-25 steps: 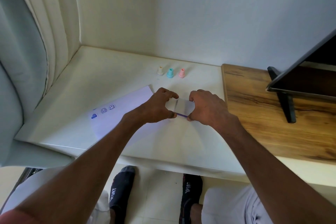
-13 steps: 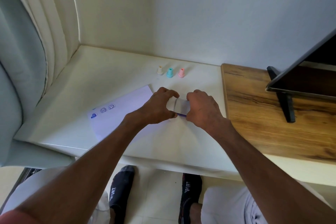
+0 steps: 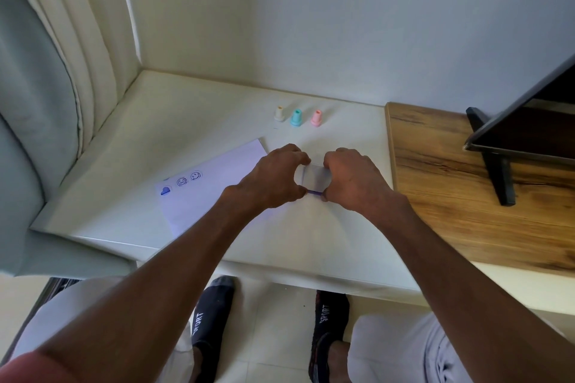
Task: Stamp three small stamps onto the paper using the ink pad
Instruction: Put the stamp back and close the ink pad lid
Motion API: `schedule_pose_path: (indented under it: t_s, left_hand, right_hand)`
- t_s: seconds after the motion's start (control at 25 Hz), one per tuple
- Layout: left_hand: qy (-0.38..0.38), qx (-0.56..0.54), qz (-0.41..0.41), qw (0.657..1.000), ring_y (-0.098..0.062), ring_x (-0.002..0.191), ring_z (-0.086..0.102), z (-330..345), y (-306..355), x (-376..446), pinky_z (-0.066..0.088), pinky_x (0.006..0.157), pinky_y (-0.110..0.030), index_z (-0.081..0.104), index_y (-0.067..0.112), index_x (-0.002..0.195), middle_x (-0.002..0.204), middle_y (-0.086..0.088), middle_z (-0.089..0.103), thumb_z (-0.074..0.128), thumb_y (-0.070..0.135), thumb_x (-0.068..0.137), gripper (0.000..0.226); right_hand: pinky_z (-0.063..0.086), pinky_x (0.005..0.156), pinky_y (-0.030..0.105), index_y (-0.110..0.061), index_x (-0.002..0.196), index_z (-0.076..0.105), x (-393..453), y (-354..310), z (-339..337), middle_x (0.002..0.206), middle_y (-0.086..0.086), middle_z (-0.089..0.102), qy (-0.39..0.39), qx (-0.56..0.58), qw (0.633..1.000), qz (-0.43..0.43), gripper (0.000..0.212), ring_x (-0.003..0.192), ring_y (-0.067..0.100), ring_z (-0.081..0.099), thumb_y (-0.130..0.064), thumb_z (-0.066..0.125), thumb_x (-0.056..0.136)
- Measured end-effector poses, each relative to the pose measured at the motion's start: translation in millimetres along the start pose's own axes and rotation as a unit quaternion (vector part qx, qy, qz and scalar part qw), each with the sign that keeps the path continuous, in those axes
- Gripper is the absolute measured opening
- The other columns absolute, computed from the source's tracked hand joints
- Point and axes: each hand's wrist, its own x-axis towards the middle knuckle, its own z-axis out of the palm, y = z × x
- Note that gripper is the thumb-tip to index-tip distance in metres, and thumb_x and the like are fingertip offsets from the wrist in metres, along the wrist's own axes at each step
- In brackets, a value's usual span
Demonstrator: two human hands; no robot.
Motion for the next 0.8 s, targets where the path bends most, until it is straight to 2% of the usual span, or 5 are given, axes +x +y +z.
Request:
schedule_pose_path:
  t_s: [0.16, 0.28, 0.48, 0.64, 0.8]
  left_hand:
    - [0.0, 0.017, 0.005, 1.0, -0.021, 0.109, 0.058, -1, 0, -1, 0.042, 0.082, -0.025, 0.062, 0.014, 0.128, 0.125, -0.002, 0.062, 0.084, 0.029, 0.076, 0.059]
    - [0.004, 0.021, 0.005, 1.0, -0.021, 0.104, 0.058, -1, 1, -2, 0.045, 0.08, -0.028, 0.062, 0.014, 0.123, 0.119, -0.002, 0.063, 0.085, 0.032, 0.075, 0.057]
    - [0.029, 0.026, -0.001, 0.999, -0.022, 0.101, 0.059, 3, 4, -3, 0.039, 0.075, -0.026, 0.061, 0.012, 0.122, 0.116, -0.003, 0.062, 0.083, 0.036, 0.078, 0.055]
    - [0.034, 0.034, -0.003, 0.999, -0.022, 0.104, 0.06, 4, 5, -1, 0.044, 0.078, -0.026, 0.06, 0.011, 0.128, 0.12, -0.005, 0.063, 0.082, 0.036, 0.081, 0.057]
    - [0.016, 0.014, -0.014, 1.0, -0.023, 0.114, 0.06, 1, 3, 1, 0.05, 0.092, -0.032, 0.055, 0.012, 0.14, 0.131, -0.005, 0.061, 0.083, 0.034, 0.081, 0.068]
  right_hand:
    - [0.049, 0.081, 0.033, -0.016, 0.122, 0.059, 0, -4, 4, 0.117, 0.007, 0.064, 0.014, -0.001, 1.0, -0.004, 0.06, 0.101, 0.025, 0.064, -0.042, 0.086, 0.076]
    - [0.052, 0.082, 0.036, -0.019, 0.126, 0.057, 0, -3, 5, 0.119, 0.006, 0.063, 0.026, 0.009, 1.0, 0.004, 0.064, 0.104, 0.025, 0.063, -0.043, 0.086, 0.075]
    - [0.046, 0.076, 0.034, -0.025, 0.13, 0.058, 3, 2, 6, 0.122, 0.007, 0.06, 0.047, 0.023, 0.998, 0.029, 0.062, 0.106, 0.029, 0.062, -0.038, 0.086, 0.076]
    - [0.044, 0.081, 0.034, -0.03, 0.141, 0.052, 6, 9, 3, 0.128, 0.007, 0.058, 0.011, 0.054, 0.998, 0.01, 0.074, 0.113, 0.03, 0.061, -0.041, 0.086, 0.077]
    - [0.041, 0.075, 0.031, -0.037, 0.134, 0.059, 7, 13, -1, 0.124, 0.003, 0.063, 0.031, 0.042, 0.999, 0.003, 0.059, 0.109, 0.027, 0.062, -0.034, 0.083, 0.08]
